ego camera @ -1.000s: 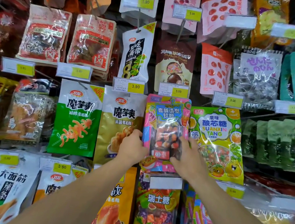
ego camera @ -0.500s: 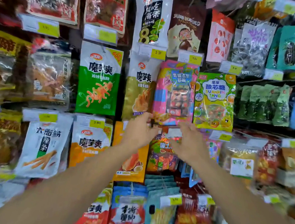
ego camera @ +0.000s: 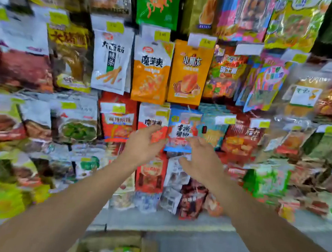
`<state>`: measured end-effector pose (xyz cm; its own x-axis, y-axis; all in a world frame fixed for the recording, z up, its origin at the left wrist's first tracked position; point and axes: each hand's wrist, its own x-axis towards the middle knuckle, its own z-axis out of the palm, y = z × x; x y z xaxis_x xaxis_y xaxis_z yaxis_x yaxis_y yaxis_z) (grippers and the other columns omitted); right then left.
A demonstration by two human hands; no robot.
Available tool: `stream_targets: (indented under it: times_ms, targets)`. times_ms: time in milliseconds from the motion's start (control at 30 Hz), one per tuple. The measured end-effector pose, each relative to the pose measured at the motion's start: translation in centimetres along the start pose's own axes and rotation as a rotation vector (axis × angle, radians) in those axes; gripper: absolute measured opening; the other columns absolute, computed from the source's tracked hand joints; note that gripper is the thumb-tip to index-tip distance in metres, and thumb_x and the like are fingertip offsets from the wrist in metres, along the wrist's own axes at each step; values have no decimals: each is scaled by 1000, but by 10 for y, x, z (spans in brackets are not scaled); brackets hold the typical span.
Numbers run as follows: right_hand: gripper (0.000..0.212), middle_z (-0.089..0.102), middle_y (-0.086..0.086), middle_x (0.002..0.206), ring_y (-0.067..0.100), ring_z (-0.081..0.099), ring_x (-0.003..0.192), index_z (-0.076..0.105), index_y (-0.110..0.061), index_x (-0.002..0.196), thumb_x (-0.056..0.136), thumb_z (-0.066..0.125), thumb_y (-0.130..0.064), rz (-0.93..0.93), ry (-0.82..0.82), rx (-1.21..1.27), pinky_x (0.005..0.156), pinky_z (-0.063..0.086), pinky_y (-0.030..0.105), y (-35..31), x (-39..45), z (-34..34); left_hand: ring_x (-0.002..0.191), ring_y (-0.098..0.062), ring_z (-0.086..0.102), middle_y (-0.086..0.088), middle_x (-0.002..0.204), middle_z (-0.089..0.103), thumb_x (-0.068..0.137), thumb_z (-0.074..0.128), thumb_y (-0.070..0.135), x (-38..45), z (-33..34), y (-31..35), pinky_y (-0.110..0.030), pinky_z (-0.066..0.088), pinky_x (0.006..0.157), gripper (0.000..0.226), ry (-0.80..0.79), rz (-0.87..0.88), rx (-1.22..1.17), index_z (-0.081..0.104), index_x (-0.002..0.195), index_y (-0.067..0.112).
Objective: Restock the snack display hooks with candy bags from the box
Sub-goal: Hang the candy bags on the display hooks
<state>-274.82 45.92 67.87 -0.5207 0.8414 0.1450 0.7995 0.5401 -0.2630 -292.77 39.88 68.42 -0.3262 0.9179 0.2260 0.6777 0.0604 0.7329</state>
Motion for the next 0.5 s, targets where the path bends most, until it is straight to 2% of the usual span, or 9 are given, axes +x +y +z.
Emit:
stream_targets:
  times_ms: [100, 167, 233, 300, 333, 433, 500]
  targets:
    - [67, 43, 14, 142, 35, 43, 130, 39, -7, 144, 89, 61, -38, -8, -92, 51, 108, 36, 39, -19, -35, 50, 111, -22, 64, -3, 126, 66, 74, 65, 44, -60, 0, -49, -34, 49, 96, 60, -96, -152, -23, 62, 130, 21]
    - [63, 48, 16, 135, 36, 47, 125, 45, -5, 139, 87, 63, -35, -19, -158, 82, 105, 39, 41, -31, -59, 83, 102, -21, 66, -1, 118, 69, 70, 66, 49, -94, 2, -82, -35, 53, 91, 61, -124, -234, -40, 64, 127, 26]
    - [58, 49, 16, 131, 37, 49, 121, 47, -6, 135, 87, 62, -35, 6, -236, 109, 100, 41, 40, -46, -85, 119, 99, -19, 67, 2, 114, 69, 78, 70, 43, -130, 0, -115, -32, 53, 89, 52, -162, -315, -21, 63, 127, 27]
    - [59, 46, 12, 136, 35, 46, 126, 44, -10, 139, 89, 59, -37, 38, -346, 129, 100, 43, 38, -62, -110, 154, 106, -18, 65, 4, 125, 65, 80, 71, 38, -164, -1, -148, -37, 52, 94, 51, -206, -394, -36, 62, 129, 26]
    - [60, 44, 11, 140, 35, 44, 129, 42, -11, 142, 90, 58, -37, 44, -379, 139, 103, 42, 38, -68, -120, 169, 107, -18, 65, 5, 126, 63, 76, 70, 42, -180, -2, -158, -38, 52, 95, 55, -221, -434, -35, 62, 128, 26]
    - [59, 45, 9, 141, 33, 44, 130, 42, -14, 143, 90, 59, -36, 71, -511, 143, 105, 40, 37, -89, -138, 218, 101, -22, 67, -1, 114, 70, 60, 62, 54, -216, -3, -204, -36, 52, 93, 66, -202, -570, -67, 68, 120, 26]
    - [56, 47, 8, 140, 32, 45, 128, 44, -15, 140, 90, 58, -36, 105, -587, 125, 102, 39, 36, -103, -145, 247, 102, -20, 67, 0, 112, 71, 65, 64, 46, -232, -3, -235, -28, 49, 91, 55, -230, -647, -76, 70, 115, 23]
